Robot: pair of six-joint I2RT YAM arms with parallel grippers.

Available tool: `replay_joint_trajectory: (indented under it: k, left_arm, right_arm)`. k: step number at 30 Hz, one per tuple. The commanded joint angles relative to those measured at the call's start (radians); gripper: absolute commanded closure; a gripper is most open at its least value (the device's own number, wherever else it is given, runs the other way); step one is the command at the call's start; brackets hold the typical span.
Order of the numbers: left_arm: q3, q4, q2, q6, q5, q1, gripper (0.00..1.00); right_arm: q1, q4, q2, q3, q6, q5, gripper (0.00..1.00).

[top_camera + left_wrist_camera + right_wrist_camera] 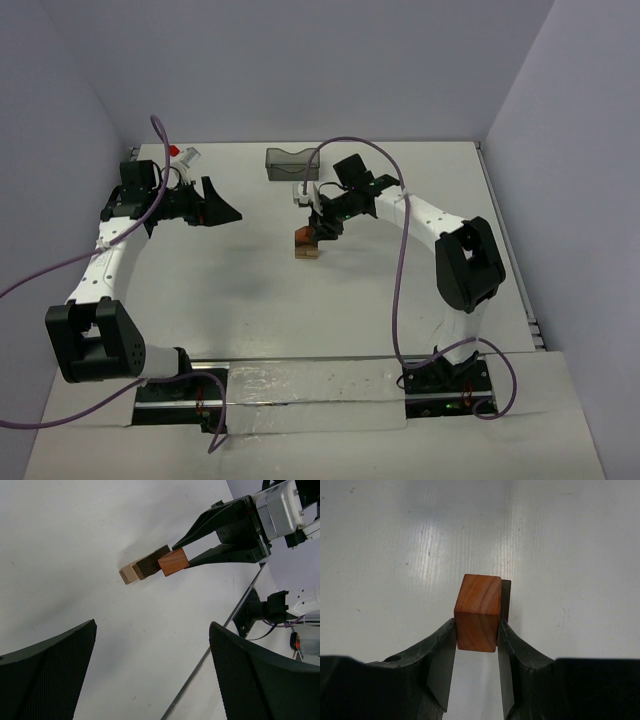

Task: Build the wood block tower

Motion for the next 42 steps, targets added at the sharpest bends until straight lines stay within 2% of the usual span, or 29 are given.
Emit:
replay_joint_trajectory:
  k: [1,17,26,38,42]
  left_arm:
    - [0.043,0.008,-0.002,0.014,0.017,-0.003,0.01]
    - [0.030,0.023,-0.002,0.000,0.013,-0.009,0.01]
    - [0.030,0.023,-0.005,0.002,0.008,-0.011,0.01]
    - [0.033,0.024,0.001,-0.003,0.004,-0.013,0.01]
    - [0.033,0.024,0.001,-0.003,-0.002,-0.014,0.01]
  right_arm:
    - [0.008,-0.007,0.012,0.056,-0.010,-0.006,0.88]
    - [0.008,0.016,0.027,0.053,0.006,-0.001,0.83]
    - [0.008,0.045,0.032,0.051,0.026,0.010,0.77]
    - [0.008,0.052,0.037,0.051,0.028,0.015,0.76]
    - [0.009,0.053,0.039,0.048,0.026,0.017,0.72]
